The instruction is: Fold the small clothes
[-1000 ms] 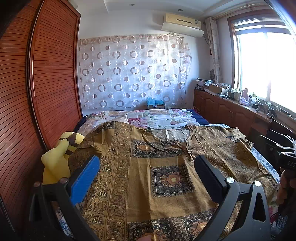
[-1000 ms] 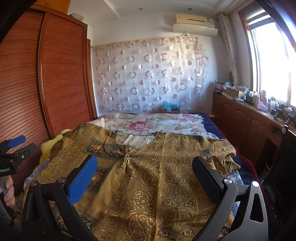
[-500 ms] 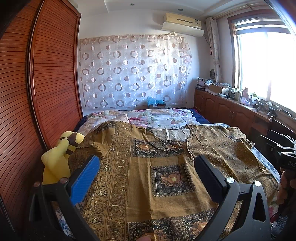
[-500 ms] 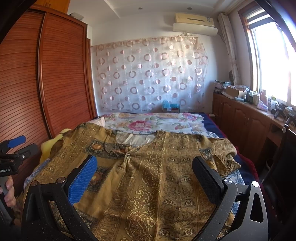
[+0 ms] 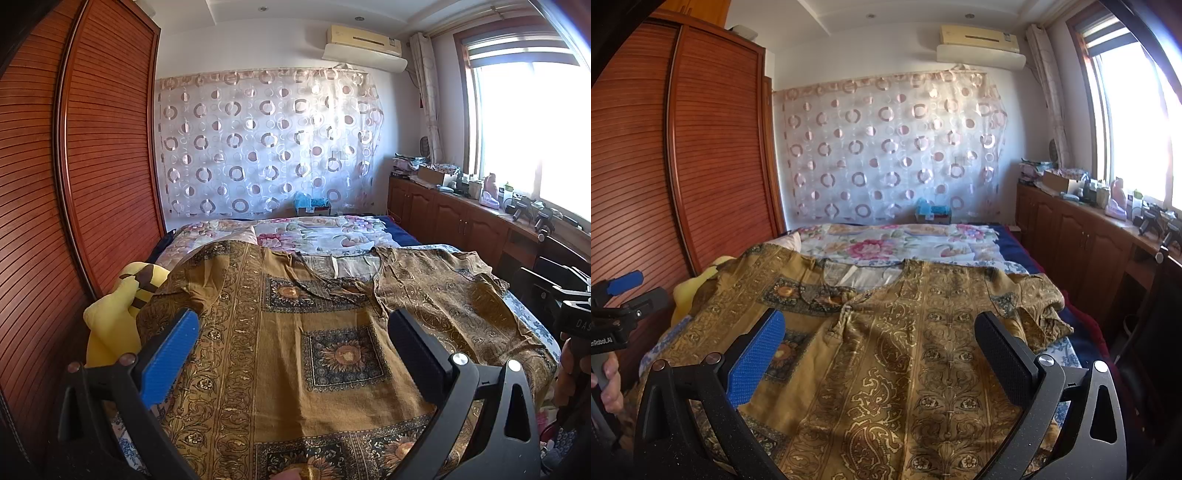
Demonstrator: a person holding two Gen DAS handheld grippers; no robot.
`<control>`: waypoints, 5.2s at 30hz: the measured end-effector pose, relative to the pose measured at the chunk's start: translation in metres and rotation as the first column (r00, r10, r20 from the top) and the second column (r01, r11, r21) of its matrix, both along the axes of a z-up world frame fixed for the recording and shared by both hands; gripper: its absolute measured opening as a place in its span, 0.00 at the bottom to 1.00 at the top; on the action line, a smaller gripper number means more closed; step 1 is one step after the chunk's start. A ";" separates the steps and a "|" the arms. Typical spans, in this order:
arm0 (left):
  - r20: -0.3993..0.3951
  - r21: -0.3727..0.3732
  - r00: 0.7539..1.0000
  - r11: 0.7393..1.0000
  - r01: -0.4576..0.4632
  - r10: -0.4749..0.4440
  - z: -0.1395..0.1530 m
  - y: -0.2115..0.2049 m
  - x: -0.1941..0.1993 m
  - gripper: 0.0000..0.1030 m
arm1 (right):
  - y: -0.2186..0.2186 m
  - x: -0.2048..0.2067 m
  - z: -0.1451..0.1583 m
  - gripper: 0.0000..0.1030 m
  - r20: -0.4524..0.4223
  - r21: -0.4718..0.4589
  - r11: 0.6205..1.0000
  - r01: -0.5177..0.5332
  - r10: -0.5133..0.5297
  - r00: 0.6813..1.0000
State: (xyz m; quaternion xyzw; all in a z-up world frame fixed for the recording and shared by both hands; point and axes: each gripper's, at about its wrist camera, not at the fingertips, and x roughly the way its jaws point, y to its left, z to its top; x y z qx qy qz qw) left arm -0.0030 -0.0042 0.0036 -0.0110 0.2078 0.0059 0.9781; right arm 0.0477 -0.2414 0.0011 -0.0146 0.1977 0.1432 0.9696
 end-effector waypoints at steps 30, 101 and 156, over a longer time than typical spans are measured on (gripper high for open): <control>-0.001 0.001 1.000 1.000 -0.001 0.001 0.001 -0.001 0.000 1.00 | 0.000 0.000 0.000 1.00 0.000 0.000 1.000 0.000 0.000 1.000; -0.327 -0.045 0.945 0.999 0.008 -0.022 -0.054 0.183 0.125 0.00 | 0.052 0.083 -0.094 1.00 -0.280 -0.074 0.977 -0.202 0.174 0.944; -0.212 -0.086 0.977 0.996 -0.029 0.010 -0.051 0.131 0.028 0.46 | 0.255 0.142 -0.071 0.69 -0.314 -0.144 0.760 -0.634 0.572 0.758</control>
